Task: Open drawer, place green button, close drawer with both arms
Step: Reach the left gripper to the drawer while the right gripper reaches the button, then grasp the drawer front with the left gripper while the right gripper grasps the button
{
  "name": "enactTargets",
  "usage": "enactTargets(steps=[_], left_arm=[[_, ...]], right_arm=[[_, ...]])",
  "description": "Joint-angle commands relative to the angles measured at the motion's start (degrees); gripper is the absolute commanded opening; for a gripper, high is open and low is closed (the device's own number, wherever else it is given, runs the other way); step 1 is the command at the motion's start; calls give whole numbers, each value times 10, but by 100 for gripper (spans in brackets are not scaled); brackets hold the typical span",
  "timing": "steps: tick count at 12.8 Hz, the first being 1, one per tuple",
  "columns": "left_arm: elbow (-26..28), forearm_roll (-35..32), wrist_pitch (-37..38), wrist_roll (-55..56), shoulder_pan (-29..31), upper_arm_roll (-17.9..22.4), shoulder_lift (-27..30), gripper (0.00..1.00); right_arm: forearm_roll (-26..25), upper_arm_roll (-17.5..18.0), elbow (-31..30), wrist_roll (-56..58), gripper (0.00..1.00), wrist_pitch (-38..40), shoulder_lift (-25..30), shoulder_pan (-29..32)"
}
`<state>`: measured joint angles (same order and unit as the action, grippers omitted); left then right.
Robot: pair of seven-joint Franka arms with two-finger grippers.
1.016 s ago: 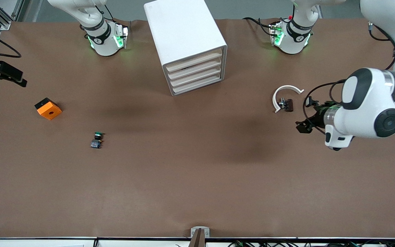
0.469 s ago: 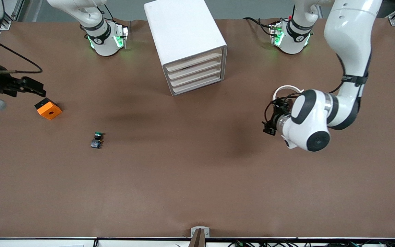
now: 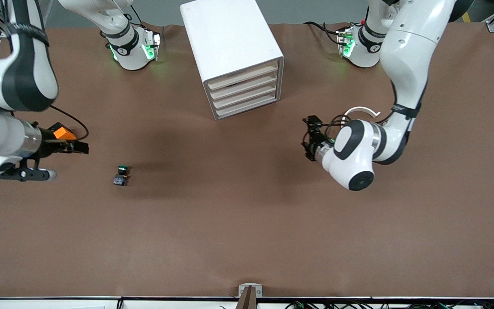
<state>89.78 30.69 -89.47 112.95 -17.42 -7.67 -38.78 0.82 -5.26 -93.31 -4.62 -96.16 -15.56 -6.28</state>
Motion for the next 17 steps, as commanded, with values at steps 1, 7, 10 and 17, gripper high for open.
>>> enactTargets(steps=[1, 7, 10, 17], left_arm=[[-14, 71, 11, 17, -16, 3, -30, 100], [-15, 152, 11, 135, -81, 4, -80, 79], [-15, 166, 11, 170, -119, 5, -109, 65], [-14, 207, 10, 184, -153, 5, -115, 64]], right_arm=[[-3, 0, -9, -19, 100, -52, -32, 3], [1, 0, -66, -59, 100, -187, -85, 8], [8, 0, -88, -60, 100, -254, -116, 10], [46, -1, -95, -50, 100, -298, -167, 6]])
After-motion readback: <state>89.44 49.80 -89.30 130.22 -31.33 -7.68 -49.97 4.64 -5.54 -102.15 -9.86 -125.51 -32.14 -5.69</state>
